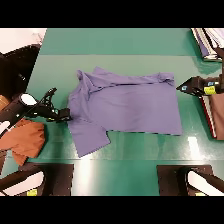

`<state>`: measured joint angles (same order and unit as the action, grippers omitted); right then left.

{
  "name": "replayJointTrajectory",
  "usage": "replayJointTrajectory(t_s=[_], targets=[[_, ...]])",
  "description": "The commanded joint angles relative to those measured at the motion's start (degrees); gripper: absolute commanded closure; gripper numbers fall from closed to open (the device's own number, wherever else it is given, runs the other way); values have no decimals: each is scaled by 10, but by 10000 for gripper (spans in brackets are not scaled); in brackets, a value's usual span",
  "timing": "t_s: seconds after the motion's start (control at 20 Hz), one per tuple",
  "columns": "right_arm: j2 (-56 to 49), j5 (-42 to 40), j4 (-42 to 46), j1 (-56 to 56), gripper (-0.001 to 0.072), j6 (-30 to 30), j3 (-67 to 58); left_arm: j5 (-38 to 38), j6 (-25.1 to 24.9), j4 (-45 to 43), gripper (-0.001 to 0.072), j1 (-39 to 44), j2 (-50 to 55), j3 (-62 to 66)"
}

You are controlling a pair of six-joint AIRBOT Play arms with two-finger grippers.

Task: Fold the shirts.

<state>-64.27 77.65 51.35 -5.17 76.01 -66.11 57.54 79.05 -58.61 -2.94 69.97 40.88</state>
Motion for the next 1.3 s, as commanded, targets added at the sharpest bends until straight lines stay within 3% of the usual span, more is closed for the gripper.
replayJointTrajectory(t_s=[0.0, 0.25, 0.4, 0.6, 1.0, 1.1, 1.2, 1.25], targets=[[7, 30, 46, -1, 324, 0, 6, -12, 0, 33, 683, 0, -4, 1], [27, 59, 91, -96, 324, 11, 118, 35, -15, 29, 683, 0, -4, 65], [43, 47, 153, -194, 322, 11, 224, 36, -15, 29, 683, 0, -4, 83], [15, 27, 156, -281, 322, 11, 307, 25, -15, 30, 683, 0, -4, 85], [-51, -79, 51, -196, 328, -6, 321, 25, -15, 29, 683, 0, -4, 85], [-51, -87, 52, -166, 477, -6, 305, 25, -15, 29, 684, 0, -4, 86], [-51, -83, 54, -139, 680, -7, 291, 24, -12, 21, 685, 0, -12, 94], [-49, -75, 53, -125, 694, -7, 282, 18, -7, 10, 685, 0, -27, 98]])
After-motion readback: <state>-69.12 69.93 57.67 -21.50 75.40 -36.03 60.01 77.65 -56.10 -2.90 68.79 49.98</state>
